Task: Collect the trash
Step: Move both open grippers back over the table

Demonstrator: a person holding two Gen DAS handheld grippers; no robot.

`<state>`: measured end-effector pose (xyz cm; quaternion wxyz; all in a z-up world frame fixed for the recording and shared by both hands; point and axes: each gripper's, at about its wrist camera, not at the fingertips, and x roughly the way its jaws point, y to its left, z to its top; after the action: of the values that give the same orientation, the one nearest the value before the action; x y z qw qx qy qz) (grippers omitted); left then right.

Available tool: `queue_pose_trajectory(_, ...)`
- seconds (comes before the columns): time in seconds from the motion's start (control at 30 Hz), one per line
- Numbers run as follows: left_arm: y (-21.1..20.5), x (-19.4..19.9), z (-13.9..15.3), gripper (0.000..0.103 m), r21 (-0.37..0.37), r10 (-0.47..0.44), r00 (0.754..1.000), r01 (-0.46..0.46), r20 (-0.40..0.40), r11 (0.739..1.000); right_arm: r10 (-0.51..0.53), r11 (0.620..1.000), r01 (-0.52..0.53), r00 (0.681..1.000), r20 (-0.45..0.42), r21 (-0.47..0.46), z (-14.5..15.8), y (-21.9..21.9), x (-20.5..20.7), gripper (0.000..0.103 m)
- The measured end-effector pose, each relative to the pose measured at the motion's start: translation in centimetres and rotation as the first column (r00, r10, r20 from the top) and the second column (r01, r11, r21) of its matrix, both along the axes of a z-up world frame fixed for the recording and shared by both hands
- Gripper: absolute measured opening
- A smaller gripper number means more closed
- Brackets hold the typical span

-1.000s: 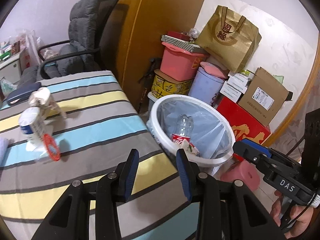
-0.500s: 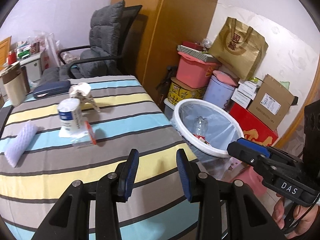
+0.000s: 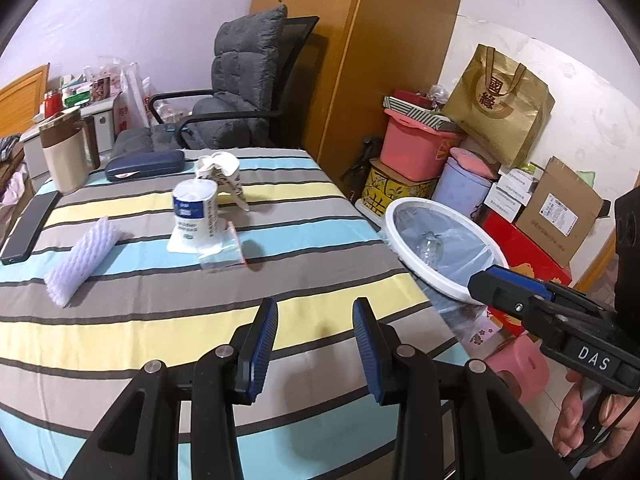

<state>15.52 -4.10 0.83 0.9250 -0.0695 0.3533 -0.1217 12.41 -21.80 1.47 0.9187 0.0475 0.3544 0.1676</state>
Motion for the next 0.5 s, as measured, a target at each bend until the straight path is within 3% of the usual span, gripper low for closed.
queue_pose_trajectory(0.5, 5.1, -0.1, 0.0, 0.039, 0.01, 0.101, 0.995, -0.101, 0.002, 0.995, 0.089, 0.996, -0.089, 0.996, -0.004, -0.004, 0.3, 3.3, 0.9, 0.039)
